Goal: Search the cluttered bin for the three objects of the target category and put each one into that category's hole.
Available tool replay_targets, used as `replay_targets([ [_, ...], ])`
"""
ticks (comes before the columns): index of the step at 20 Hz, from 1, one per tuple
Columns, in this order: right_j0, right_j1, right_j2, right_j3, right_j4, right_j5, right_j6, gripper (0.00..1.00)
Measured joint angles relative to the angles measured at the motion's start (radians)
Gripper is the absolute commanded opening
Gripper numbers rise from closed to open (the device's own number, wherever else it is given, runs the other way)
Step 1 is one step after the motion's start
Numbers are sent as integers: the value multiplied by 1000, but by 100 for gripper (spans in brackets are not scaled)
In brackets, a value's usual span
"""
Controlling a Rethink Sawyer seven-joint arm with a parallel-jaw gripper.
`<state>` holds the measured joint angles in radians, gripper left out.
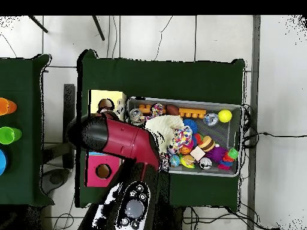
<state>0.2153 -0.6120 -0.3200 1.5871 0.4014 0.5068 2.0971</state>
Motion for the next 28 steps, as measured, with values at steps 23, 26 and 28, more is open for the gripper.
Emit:
replay_targets([
  [23,20,21,56,114,45,-134,0,0],
  [26,21,13,56,121,44,-133,0,0],
  [28,21,9,56,126,44,-133,0,0],
])
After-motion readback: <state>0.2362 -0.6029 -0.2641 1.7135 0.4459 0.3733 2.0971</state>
